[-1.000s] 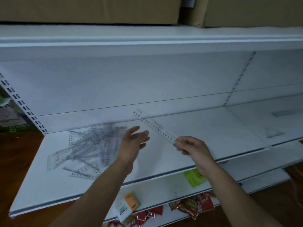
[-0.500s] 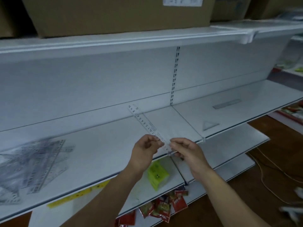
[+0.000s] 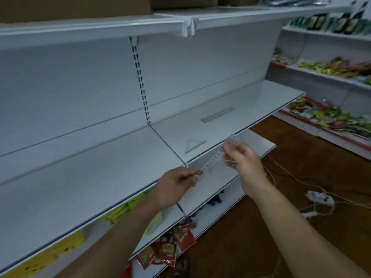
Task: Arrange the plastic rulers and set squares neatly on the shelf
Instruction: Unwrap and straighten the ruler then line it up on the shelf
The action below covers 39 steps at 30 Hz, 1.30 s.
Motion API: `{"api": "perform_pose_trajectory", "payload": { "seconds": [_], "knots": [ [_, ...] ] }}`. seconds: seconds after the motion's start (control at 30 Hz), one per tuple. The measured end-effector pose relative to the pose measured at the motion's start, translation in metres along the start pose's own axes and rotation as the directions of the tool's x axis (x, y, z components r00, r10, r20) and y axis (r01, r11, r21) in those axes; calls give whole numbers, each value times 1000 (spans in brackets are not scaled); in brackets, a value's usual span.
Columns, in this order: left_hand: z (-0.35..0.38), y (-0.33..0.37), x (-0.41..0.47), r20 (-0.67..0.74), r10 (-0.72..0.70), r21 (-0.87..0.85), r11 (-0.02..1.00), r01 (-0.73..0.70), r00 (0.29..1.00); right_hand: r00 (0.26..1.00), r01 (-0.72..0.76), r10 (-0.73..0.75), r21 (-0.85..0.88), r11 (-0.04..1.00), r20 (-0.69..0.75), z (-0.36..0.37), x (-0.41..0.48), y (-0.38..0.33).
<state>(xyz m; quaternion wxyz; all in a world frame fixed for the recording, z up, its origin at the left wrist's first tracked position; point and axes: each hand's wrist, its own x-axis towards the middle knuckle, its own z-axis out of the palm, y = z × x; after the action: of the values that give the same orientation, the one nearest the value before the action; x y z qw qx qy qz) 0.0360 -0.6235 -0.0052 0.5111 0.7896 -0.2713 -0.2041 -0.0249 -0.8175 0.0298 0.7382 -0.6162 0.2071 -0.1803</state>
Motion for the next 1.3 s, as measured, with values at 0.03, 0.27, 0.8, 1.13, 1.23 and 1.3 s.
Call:
{"api": "perform_pose_trajectory", "payload": {
  "seconds": [0.03,0.27,0.8,1.13,1.23,1.3],
  "knots": [
    [6,1,10,14,11,17,1000,-12,1000,1000,-3,3,8,1000,-23,-9,6,-3],
    [41,22,85,-40,-81,-289,955,66,996,983,-29,64,195,980,-174,-67,68,-14],
    [53,22,275,-190,-67,-236,972,21,980,970,-101,158,287,953,-185,-124,269,-36],
    [46,4,312,-395,287,650,758,45,873,950,-300,313,278,912,-1,-99,359,-10],
    [50,11,319,-426,243,685,716,135,871,933,-361,352,248,899,80,-89,378,-5],
    [56,13,326,-449,201,683,706,190,871,931,-363,338,227,904,140,-85,388,-2]
  ]
}}
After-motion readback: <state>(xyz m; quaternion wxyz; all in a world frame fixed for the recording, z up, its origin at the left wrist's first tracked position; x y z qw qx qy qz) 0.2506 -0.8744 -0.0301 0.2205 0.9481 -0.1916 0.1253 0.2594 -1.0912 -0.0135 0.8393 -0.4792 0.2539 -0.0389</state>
